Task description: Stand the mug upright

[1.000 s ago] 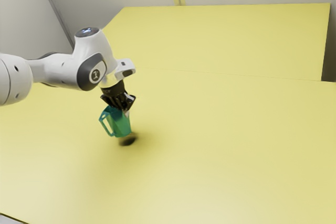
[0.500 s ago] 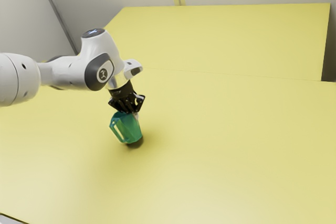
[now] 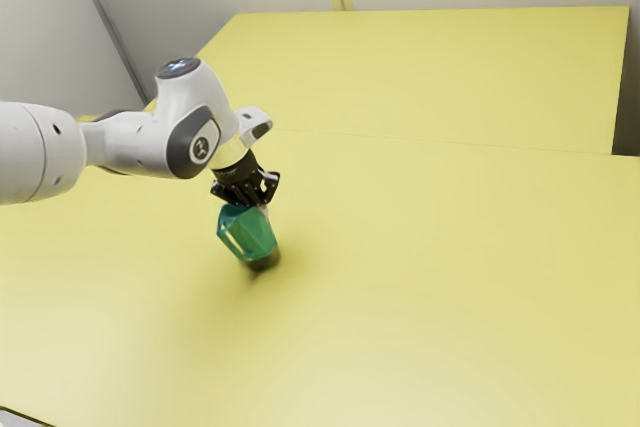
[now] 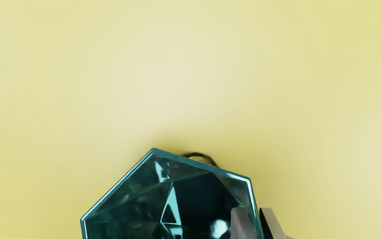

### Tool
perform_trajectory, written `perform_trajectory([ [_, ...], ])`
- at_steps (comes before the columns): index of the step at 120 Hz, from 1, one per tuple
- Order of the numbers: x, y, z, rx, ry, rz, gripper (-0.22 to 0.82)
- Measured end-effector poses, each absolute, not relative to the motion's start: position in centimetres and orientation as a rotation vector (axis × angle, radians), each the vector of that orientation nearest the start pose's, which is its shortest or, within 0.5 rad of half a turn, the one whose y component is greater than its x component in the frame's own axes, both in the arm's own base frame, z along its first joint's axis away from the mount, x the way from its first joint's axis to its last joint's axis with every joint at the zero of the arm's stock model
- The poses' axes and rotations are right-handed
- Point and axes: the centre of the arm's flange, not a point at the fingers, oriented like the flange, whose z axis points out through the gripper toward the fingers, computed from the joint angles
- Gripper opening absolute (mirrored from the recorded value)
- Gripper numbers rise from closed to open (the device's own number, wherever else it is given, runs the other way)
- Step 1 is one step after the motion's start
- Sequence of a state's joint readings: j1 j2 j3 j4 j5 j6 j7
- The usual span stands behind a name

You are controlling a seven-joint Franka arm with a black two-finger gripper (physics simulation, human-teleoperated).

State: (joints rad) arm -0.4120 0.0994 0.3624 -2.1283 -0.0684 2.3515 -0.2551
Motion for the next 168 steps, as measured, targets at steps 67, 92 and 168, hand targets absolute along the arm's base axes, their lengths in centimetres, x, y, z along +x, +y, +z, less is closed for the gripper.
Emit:
perform_trajectory([
  [67,57.1,-3.4,37.4,-3.135,-0.333,-0.400,-0.17],
  [92,56.0,-3.2,36.9,-3.145,-0.343,-0.366,-0.18],
  [168,56.7,-3.3,37.4,-3.158,-0.334,-0.387,0.43],
])
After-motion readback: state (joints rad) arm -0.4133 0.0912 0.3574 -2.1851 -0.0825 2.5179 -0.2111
